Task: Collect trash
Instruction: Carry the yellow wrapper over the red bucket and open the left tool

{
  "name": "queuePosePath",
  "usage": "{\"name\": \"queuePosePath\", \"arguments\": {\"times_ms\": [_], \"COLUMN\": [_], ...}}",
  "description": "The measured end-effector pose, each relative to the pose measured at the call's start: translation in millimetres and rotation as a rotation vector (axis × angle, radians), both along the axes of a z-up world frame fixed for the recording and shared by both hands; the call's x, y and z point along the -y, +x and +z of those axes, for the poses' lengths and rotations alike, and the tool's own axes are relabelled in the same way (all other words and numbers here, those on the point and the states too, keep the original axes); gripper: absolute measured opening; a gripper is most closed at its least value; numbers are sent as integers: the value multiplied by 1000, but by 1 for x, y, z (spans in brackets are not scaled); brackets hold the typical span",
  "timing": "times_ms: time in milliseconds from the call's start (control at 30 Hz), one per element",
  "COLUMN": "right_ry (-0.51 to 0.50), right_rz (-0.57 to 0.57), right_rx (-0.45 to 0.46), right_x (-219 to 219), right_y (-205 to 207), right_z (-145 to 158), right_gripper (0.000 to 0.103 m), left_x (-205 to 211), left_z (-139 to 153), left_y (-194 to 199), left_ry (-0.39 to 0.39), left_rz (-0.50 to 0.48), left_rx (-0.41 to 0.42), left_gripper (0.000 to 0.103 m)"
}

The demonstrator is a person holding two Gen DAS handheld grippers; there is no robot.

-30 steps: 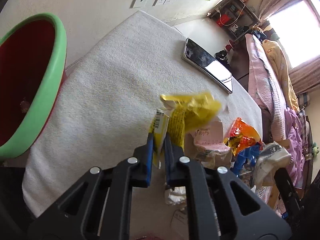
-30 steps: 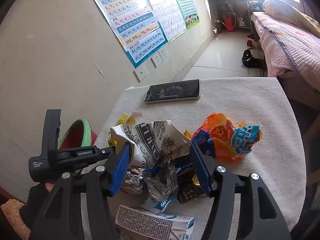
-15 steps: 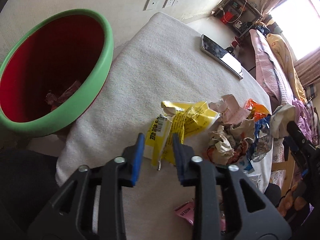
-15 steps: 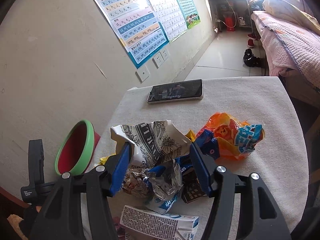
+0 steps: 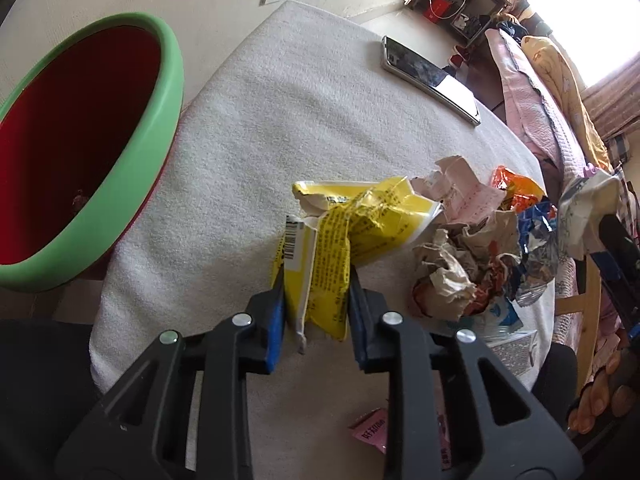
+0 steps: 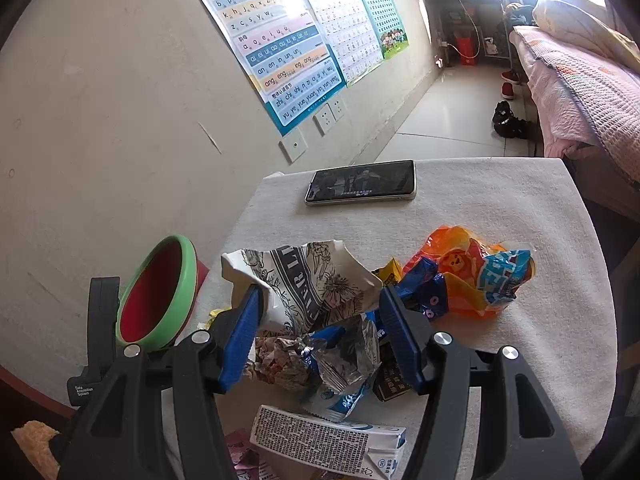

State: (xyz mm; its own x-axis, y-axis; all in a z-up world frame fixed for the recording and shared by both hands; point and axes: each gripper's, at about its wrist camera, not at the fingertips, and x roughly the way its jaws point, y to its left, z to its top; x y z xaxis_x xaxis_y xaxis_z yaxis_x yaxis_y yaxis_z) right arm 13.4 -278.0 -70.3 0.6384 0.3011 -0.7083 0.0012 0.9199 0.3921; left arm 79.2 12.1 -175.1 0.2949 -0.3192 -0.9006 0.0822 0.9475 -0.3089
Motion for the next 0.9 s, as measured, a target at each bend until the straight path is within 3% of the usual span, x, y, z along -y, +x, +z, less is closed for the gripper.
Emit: {"name": "queuePosePath", "arguments": {"times_ms": [467, 900], "right_ry": [-1, 2], "right_rz": [124, 337], "right_rx": [7, 3], "right_x": [-44, -129], "right_y": [13, 45], "right_z": [6, 7], "right_gripper": [59, 59], "left_x": [-74, -146], "left_z": [55, 64], "left_y": [-8, -8], "left_ry": [-41, 2], "left_rz": [192, 350], "left_rx": [136, 160], "left_gripper": [26, 26]}}
